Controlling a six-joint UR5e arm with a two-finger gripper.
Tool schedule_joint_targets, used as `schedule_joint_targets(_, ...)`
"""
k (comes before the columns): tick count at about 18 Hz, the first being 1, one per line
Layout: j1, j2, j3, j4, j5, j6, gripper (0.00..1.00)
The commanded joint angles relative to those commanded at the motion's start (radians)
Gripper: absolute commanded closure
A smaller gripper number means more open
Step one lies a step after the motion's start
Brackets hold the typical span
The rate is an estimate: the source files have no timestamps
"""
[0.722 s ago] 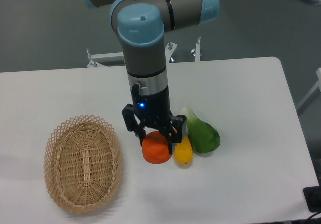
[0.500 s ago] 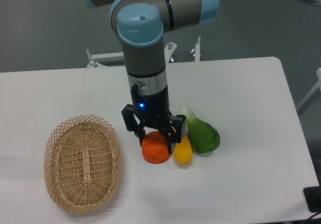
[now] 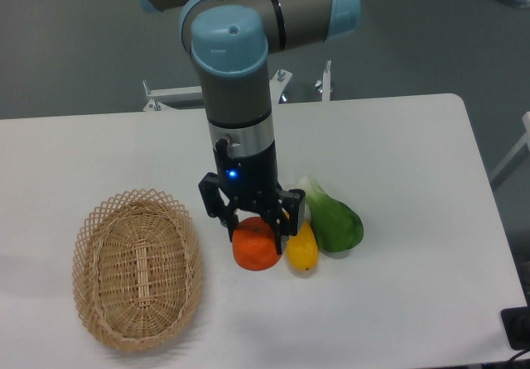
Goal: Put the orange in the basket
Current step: 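Lift the held orange and carry it over the wicker basket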
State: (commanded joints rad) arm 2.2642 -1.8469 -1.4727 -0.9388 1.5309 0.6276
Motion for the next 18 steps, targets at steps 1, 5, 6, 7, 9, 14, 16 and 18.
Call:
schedule_joint_targets(1, -0.011, -0.002, 0.000, 0.000, 0.000, -0.023, 0.26)
schedule_joint_targets(5, -0.052, -0.012, -0.005, -0.003, 0.006, -0.096, 0.26)
schedule_joint_targets(6, -0.074, -0.015, -0.005, -0.003, 0.000, -0.152, 0.26)
schedule_joint_targets(7, -0.095, -0.021, -0.006, -0.003, 0.000, -0.179, 0.26)
schedule_joint_targets(9, -0.130, -0.041, -0.012, -0.003, 0.000, -0.262, 0.26)
schedule_joint_targets(14, -0.187, -0.090, -0.031, -0.002, -0.087, -0.318, 0.26)
schedule_joint_targets(16, -0.196, -0.104, -0.041, 0.002, -0.087, -0.310, 0.26)
schedule_joint_targets(18, -0.203, -0.120, -0.054, 0.005, -0.084, -0.289, 0.26)
